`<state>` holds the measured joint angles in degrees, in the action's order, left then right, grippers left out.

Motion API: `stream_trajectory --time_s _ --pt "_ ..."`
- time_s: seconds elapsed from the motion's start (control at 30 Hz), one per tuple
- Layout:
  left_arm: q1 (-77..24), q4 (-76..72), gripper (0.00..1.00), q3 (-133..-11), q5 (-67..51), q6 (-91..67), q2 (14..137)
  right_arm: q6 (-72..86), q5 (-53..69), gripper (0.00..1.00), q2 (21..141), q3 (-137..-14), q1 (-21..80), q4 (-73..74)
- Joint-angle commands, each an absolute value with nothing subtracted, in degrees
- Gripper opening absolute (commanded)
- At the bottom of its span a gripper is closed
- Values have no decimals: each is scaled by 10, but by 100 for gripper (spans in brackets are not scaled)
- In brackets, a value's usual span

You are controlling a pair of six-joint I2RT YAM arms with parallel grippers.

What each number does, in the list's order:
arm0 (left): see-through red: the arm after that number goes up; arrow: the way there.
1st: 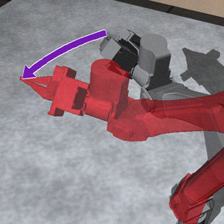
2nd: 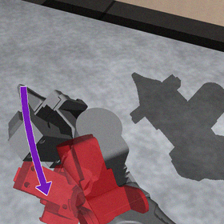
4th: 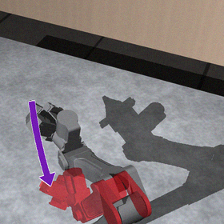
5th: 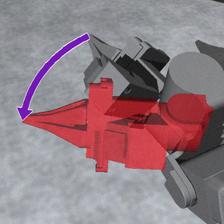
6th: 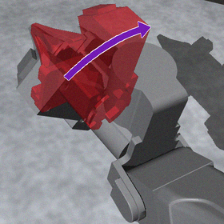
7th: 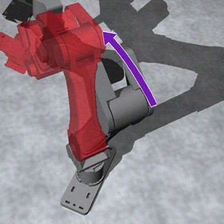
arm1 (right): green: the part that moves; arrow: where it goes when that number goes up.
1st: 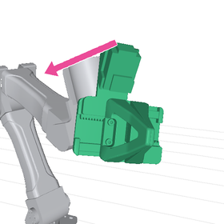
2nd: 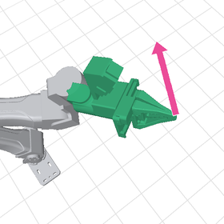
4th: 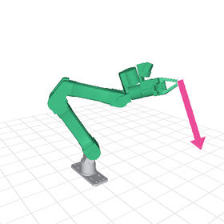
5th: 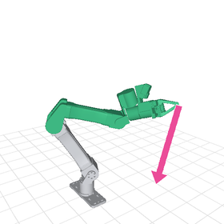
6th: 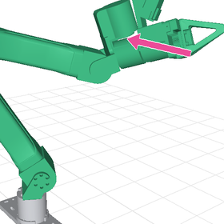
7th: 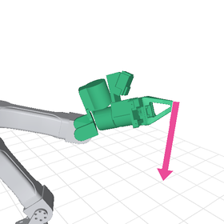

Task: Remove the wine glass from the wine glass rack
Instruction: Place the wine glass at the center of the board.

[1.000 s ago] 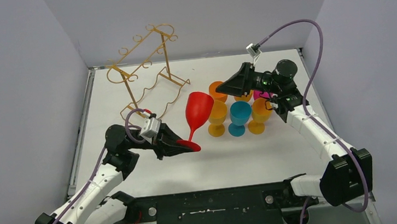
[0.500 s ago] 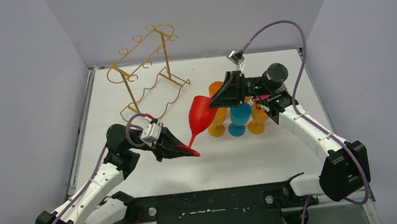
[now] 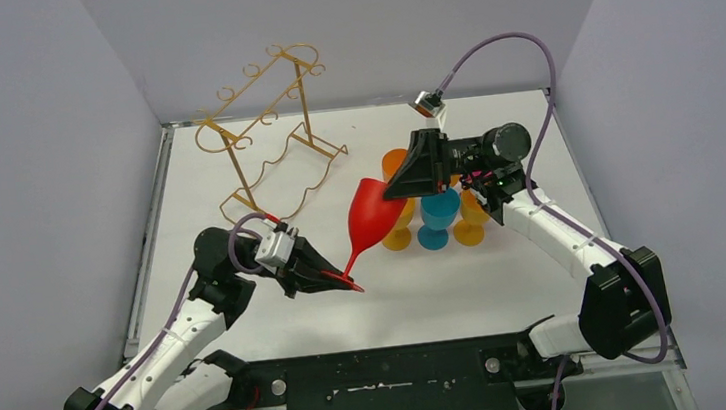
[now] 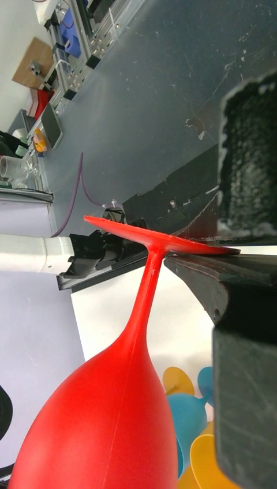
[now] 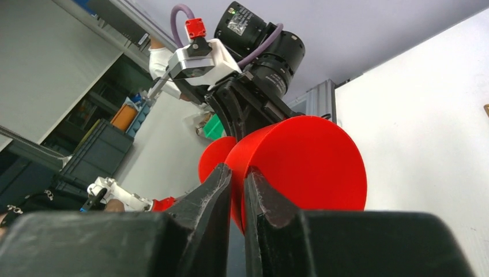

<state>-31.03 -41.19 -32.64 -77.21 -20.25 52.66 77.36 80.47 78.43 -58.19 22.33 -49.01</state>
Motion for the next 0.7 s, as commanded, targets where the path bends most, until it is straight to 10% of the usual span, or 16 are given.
stream_trajectory --time_s 0.0,0.17,0.37,0.53,0.67 --pt "-309 -394 0 -350 -761 -186 527 848 813 0 783 -578 231 -620" --pt "-309 -385 1 -355 -746 -186 530 852 809 0 779 -570 233 -628" --pt "-308 -312 43 -371 -719 -180 530 806 803 0 768 -564 232 -585" --pt "-298 -248 62 -379 -698 -156 520 589 768 0 740 -590 233 -308" --pt "-279 -133 96 -389 -632 -107 499 363 679 0 712 -629 241 -54"
